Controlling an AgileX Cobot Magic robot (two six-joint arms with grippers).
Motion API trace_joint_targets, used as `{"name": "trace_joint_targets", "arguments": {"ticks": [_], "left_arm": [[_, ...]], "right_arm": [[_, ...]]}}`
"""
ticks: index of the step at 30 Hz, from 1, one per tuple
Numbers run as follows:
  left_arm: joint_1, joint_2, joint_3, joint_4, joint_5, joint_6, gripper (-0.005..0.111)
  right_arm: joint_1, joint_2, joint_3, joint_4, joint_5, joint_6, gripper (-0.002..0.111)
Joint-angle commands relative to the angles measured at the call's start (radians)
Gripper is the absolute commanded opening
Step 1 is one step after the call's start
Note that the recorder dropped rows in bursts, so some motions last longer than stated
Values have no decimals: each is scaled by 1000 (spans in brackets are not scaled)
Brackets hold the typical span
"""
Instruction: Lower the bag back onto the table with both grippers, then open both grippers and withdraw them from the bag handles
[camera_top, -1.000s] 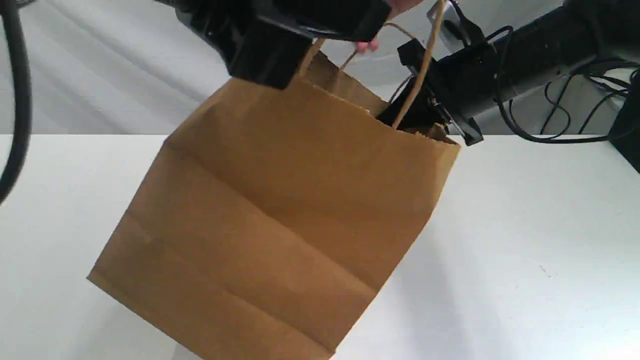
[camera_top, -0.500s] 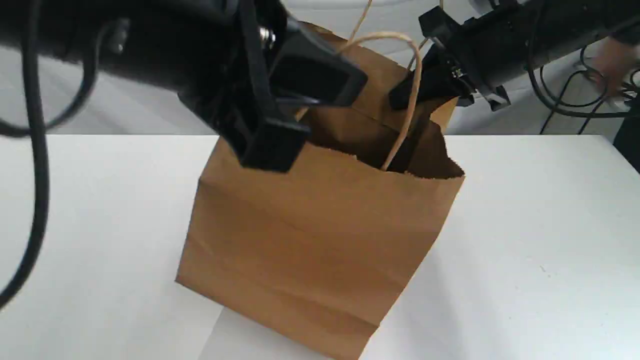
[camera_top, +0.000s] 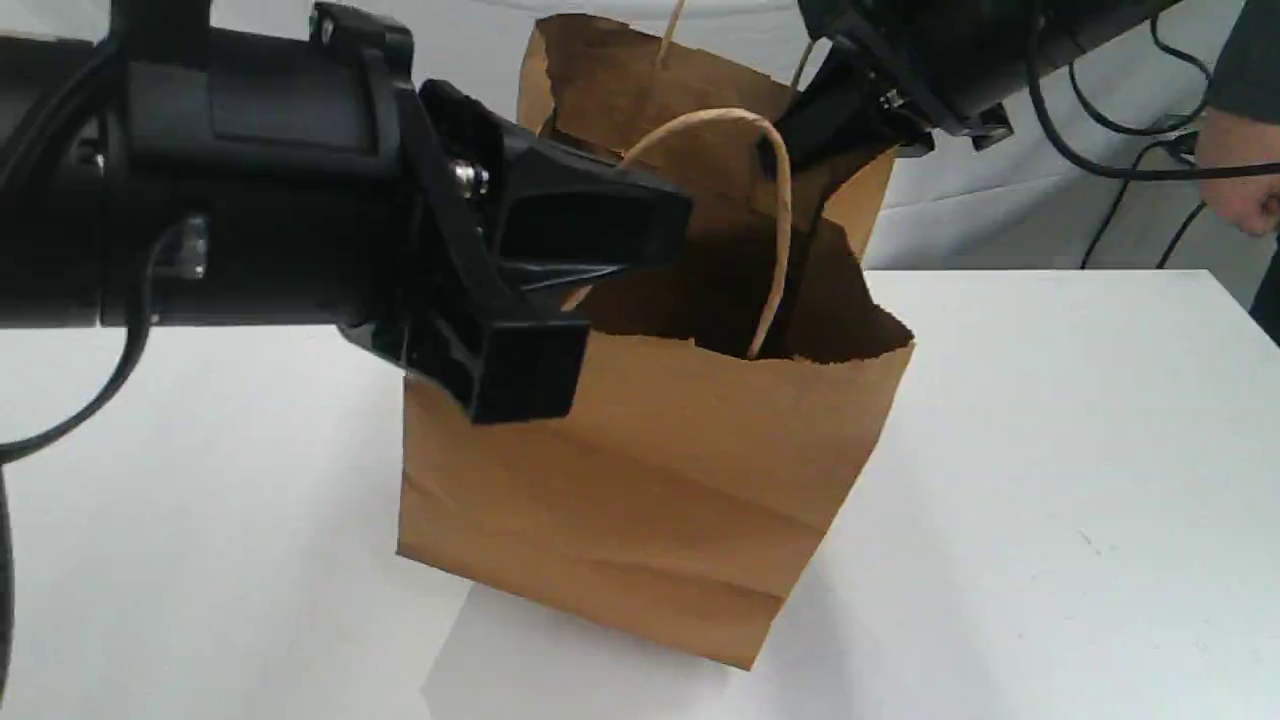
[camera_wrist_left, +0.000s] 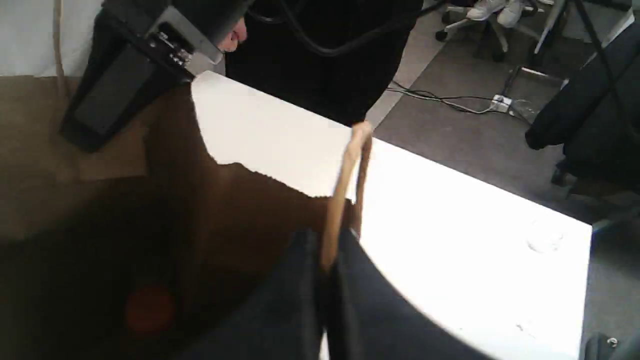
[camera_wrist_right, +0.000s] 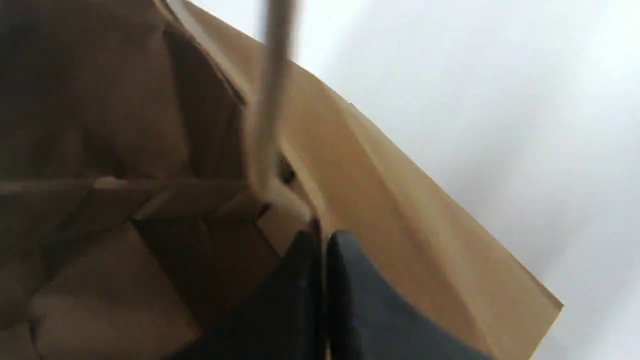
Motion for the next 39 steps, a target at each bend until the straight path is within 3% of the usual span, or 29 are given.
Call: {"name": "trace_joint_targets", "arguments": {"ticks": [1, 12, 23, 26, 33, 39], "left_arm": [[3, -6, 31, -41, -34, 22, 0], [3, -6, 115, -48, -107, 37, 0], [3, -2, 118, -48, -164, 42, 3], [3, -2, 118, -46, -164, 44, 11], [3, -2, 118, -47, -181, 39, 52], [3, -18, 111, -47, -210, 38, 57]], "right_arm": [[23, -15, -6, -76, -5, 28, 0], [37, -7, -6, -100, -5, 37, 0], [38, 39, -6, -100, -5, 63, 0], [38, 42, -6, -100, -5, 63, 0], [38, 42, -6, -100, -5, 63, 0], [38, 42, -6, -100, -5, 63, 0]]}}
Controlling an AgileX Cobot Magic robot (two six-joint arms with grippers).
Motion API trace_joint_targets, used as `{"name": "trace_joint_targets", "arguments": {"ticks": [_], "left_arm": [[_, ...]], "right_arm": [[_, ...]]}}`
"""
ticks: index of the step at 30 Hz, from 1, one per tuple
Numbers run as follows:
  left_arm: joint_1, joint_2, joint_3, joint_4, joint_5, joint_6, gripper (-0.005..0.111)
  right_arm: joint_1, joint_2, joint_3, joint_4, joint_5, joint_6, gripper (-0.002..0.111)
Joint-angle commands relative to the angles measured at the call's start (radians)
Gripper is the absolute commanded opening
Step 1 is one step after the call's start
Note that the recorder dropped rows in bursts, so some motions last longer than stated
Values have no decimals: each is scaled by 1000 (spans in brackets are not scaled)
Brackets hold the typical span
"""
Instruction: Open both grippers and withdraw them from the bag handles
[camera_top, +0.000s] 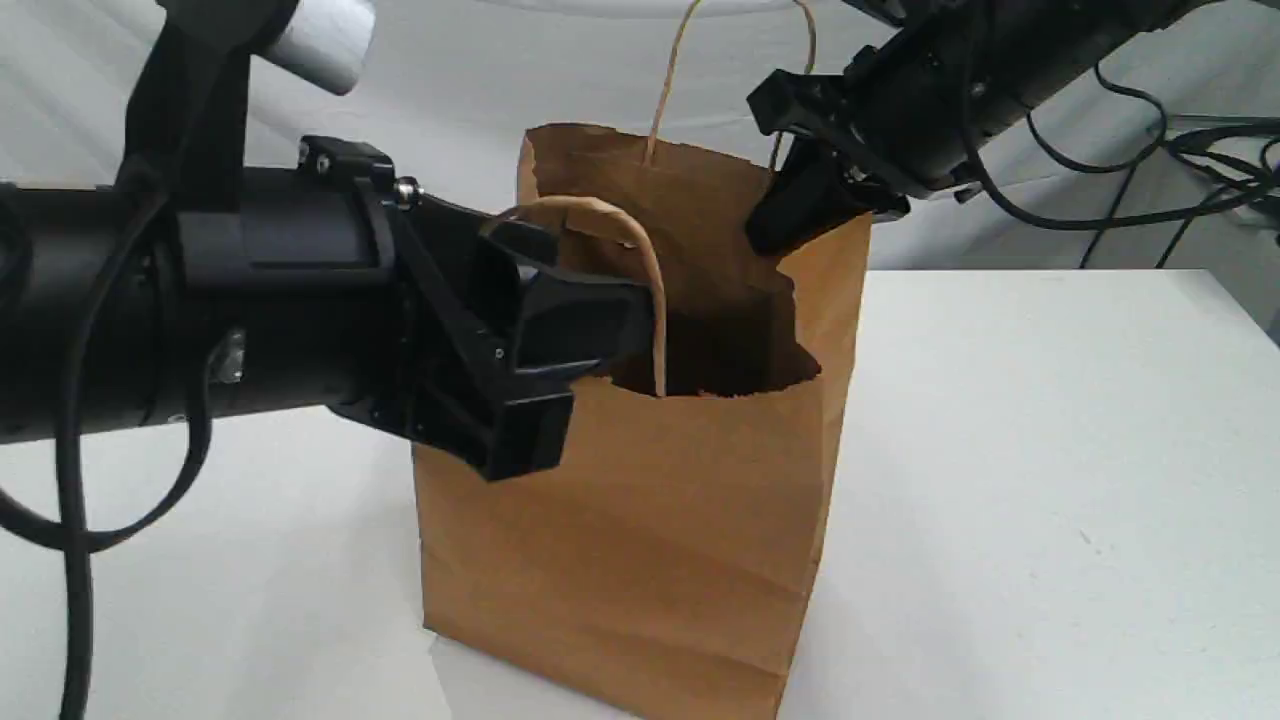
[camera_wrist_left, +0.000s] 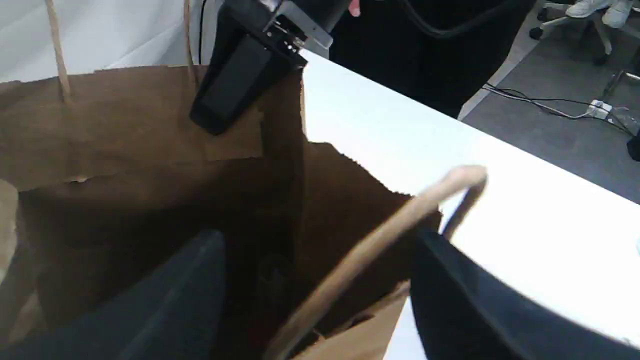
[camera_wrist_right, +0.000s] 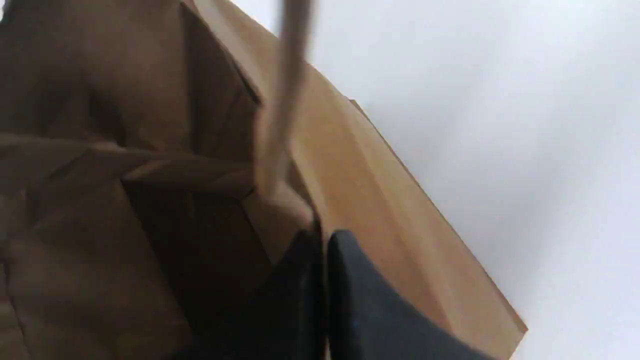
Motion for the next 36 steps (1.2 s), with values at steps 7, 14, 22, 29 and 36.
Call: {"name": "trace_joint_targets", "arguments": {"ticks": [7, 14, 22, 29, 36], "left_arm": [[3, -75, -1, 5, -29, 1, 57], [3, -173, -1, 76, -77, -2, 57], [3, -252, 2, 123, -22, -9, 38], [3, -252, 2, 359, 92, -249, 37], [3, -252, 2, 684, 150, -535, 37]], "right_arm": [[2, -4, -6, 10, -5, 4, 0], [2, -4, -6, 10, -5, 6, 0], [2, -4, -6, 10, -5, -4, 13], [2, -5, -6, 10, -5, -2, 38], [0, -23, -6, 8, -5, -2, 51]]}}
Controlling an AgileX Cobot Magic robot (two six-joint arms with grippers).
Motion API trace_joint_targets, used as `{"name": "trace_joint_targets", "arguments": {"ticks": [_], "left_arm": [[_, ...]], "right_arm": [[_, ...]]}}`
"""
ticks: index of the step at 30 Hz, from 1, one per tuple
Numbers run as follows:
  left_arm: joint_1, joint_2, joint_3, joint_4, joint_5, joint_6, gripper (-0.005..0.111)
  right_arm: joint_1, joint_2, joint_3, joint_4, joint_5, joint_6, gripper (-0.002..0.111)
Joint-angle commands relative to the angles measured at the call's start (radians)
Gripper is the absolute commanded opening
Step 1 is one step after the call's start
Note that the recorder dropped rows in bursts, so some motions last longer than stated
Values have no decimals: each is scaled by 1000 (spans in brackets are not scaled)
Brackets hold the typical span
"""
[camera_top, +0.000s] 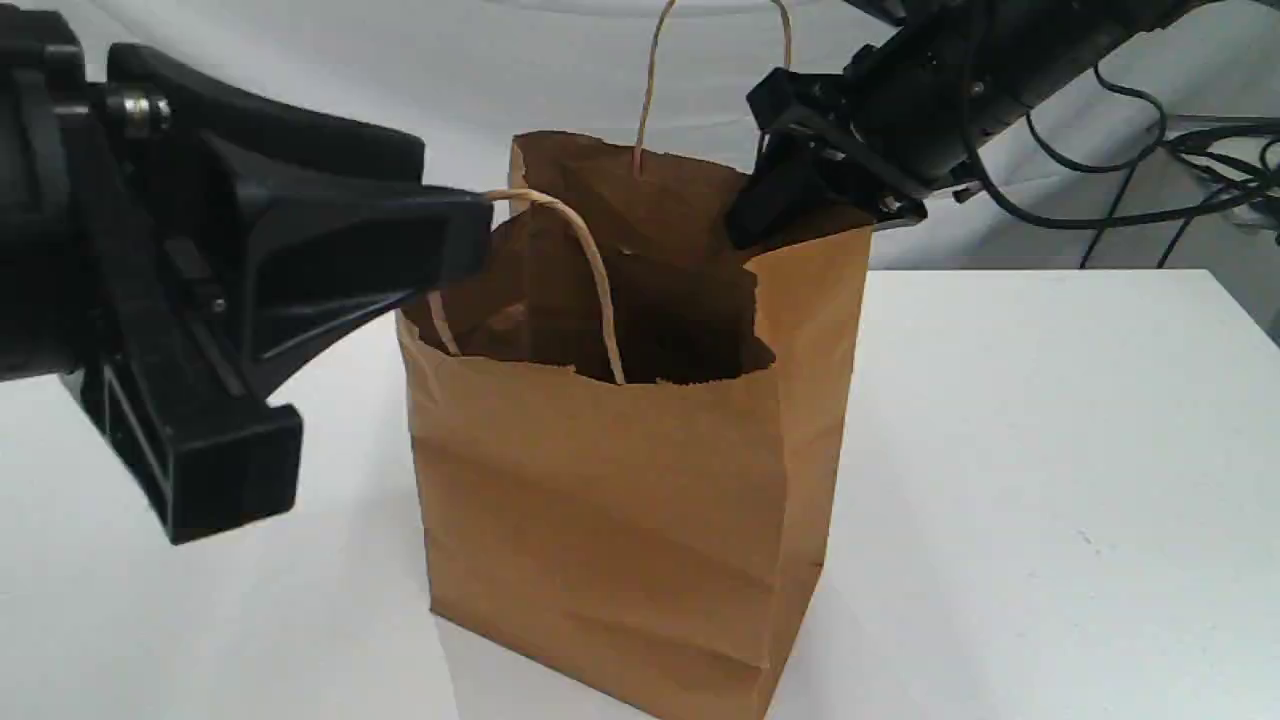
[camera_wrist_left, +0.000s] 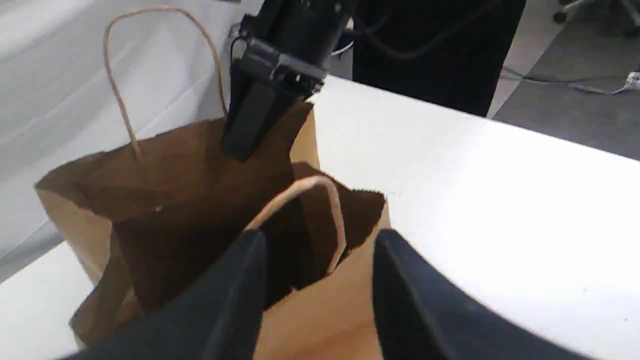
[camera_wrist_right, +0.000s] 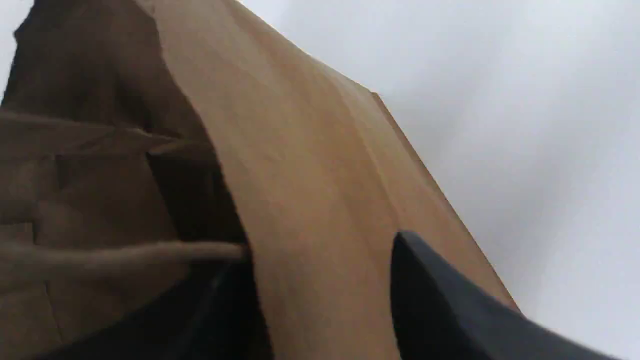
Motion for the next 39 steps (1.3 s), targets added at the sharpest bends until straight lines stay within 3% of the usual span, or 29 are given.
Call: {"name": "trace_joint_targets", "arguments": {"ticks": [1, 18, 20, 23, 27, 28, 31, 36, 39], "left_arm": [[3, -4, 2, 120, 41, -126, 37], [3, -44, 2, 153, 41, -131, 37], [3, -81, 2, 174, 33, -131, 37], [3, -144, 2, 188, 32, -132, 30], [3, -214, 2, 195, 43, -135, 7], [3, -232, 2, 200, 46, -135, -1], [3, -282, 7, 214, 43, -135, 0], [3, -369, 92, 317, -105, -278, 0], [3, -431, 204, 334, -293, -386, 0]], "right_arm": [[0, -26, -6, 6, -5, -4, 52], [0, -178, -6, -171, -5, 0, 52], [0, -218, -6, -181, -5, 0, 48], [0, -284, -6, -185, -5, 0, 31], [0, -386, 32, -185, -5, -37, 0], [0, -408, 47, -185, -5, -45, 0], [0, -507, 138, -185, -5, -60, 0], [2, -749, 374, -156, -302, -110, 0], [2, -901, 535, -114, -508, -158, 0]]}}
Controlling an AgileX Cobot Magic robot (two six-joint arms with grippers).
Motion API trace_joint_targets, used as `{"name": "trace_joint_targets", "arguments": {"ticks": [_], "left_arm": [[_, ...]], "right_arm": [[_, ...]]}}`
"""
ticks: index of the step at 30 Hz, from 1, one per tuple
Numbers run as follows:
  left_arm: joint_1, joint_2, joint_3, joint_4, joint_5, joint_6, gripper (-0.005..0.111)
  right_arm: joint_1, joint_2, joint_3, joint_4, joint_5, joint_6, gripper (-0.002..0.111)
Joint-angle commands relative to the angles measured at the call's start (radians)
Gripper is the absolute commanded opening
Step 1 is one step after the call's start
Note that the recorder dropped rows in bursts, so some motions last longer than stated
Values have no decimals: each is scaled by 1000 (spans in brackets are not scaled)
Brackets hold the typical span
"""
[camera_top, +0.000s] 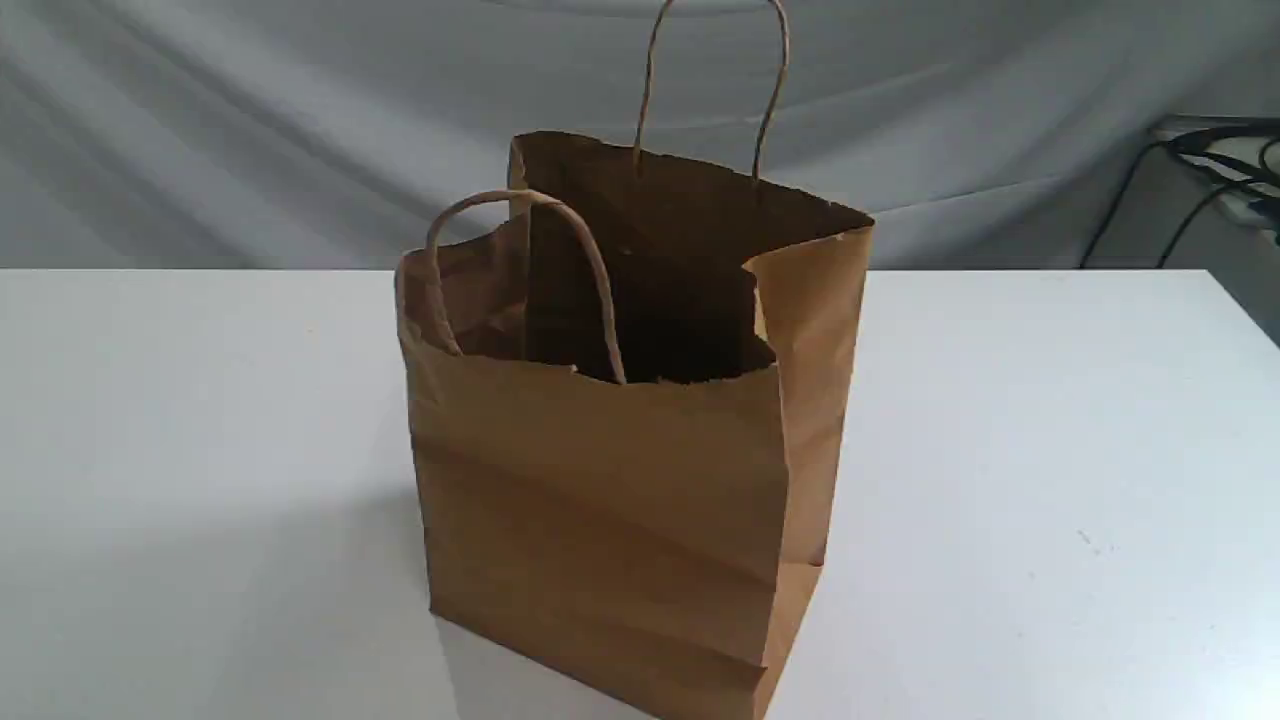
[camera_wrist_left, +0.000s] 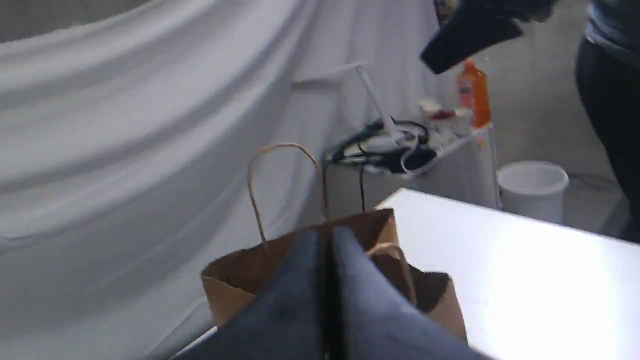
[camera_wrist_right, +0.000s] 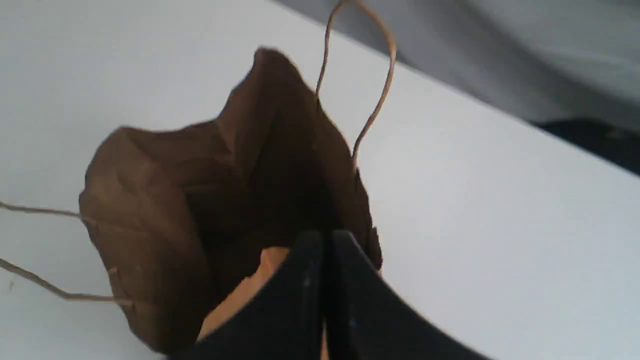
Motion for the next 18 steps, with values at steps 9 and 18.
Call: {"name": "trace_joint_targets", "arguments": {"ticks": [9, 18], "left_arm": [[3, -109, 421, -116, -687, -163, 0], [3, -109, 480, -116, -727, -162, 0]], "right_arm": [[2, -490, 545, 101, -605, -230, 0], [2, -588, 738, 104, -582, -227, 0]]}}
